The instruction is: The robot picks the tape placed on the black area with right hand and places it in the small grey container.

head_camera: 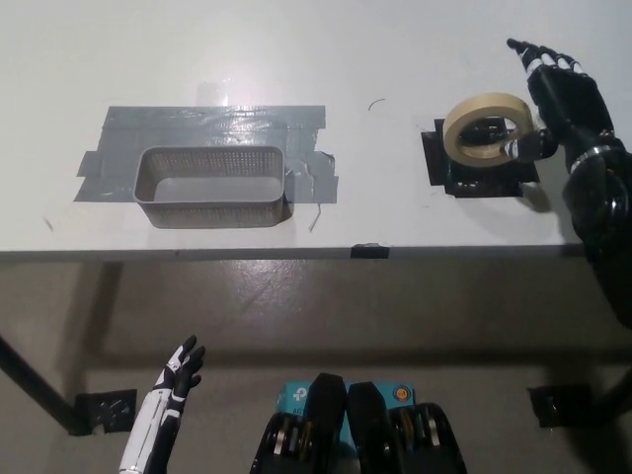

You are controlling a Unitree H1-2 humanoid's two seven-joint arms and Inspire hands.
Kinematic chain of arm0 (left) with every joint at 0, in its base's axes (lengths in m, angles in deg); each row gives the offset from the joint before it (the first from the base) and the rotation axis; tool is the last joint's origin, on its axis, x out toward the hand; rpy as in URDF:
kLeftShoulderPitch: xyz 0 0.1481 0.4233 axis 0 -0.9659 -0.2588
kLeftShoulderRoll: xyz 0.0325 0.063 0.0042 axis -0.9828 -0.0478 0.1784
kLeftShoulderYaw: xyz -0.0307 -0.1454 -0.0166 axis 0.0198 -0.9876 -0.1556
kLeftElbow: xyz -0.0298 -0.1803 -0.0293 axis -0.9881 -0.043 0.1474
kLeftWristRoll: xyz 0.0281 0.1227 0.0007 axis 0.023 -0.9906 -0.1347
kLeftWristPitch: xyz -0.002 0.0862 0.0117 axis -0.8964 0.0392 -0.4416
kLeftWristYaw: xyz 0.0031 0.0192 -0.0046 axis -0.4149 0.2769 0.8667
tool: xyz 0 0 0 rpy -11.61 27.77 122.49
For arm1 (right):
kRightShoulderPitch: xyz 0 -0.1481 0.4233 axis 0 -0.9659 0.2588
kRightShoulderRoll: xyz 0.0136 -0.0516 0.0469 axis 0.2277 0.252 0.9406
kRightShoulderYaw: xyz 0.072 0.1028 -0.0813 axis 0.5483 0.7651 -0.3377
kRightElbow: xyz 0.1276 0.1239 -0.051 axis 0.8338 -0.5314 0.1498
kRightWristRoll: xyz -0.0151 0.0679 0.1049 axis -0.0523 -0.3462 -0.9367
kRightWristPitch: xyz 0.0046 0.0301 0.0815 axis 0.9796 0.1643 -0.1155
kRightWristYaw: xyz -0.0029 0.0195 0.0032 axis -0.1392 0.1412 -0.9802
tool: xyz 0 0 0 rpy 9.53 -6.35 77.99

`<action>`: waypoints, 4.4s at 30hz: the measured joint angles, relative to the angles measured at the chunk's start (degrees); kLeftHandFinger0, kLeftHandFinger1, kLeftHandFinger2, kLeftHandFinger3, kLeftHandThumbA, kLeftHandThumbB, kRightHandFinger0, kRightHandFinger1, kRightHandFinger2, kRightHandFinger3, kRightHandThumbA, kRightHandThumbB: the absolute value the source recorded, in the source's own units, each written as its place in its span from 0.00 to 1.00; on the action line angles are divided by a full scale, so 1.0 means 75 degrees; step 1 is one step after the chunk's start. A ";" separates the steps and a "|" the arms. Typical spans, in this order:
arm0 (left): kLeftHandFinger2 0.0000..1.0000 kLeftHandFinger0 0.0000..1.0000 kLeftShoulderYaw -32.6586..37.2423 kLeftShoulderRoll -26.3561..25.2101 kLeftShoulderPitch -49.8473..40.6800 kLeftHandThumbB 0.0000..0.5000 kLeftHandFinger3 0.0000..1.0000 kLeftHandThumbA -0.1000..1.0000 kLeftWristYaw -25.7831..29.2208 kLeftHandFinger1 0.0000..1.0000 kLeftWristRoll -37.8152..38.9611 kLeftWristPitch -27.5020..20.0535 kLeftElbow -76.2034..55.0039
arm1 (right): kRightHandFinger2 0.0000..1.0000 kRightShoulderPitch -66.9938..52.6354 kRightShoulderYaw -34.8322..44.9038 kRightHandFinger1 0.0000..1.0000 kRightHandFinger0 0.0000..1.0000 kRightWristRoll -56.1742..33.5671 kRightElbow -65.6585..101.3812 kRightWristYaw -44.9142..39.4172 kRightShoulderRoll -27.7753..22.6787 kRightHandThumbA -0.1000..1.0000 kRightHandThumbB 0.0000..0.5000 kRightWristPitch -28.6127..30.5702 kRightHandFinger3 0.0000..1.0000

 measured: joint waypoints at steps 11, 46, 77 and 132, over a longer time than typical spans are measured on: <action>1.00 1.00 0.0009 -0.0032 0.0013 0.22 1.00 1.00 -0.0007 1.00 -0.0060 -0.0002 0.0037 | 1.00 0.0378 -0.0207 1.00 1.00 0.0128 -0.0541 0.0135 0.0225 0.99 0.80 -0.0085 1.00; 1.00 1.00 0.0034 -0.0107 -0.0025 0.21 1.00 1.00 -0.0013 1.00 -0.0131 0.0011 0.0032 | 0.15 0.0964 -0.0650 0.08 0.00 0.0214 -0.3733 0.2900 0.1067 0.11 0.22 0.0290 0.26; 1.00 1.00 0.0117 -0.0175 -0.0187 0.21 1.00 1.00 -0.0204 1.00 -0.0125 0.0002 -0.0043 | 0.55 0.2113 -0.0960 0.21 0.00 0.0080 -0.4390 0.5404 0.2252 0.05 0.26 0.1922 0.69; 1.00 1.00 0.0651 -0.0115 -0.0155 0.23 1.00 1.00 -0.0287 1.00 -0.0263 0.0332 -0.0584 | 1.00 0.2963 -0.2347 1.00 1.00 0.0068 -0.6270 0.2300 0.4502 0.73 0.86 0.1275 1.00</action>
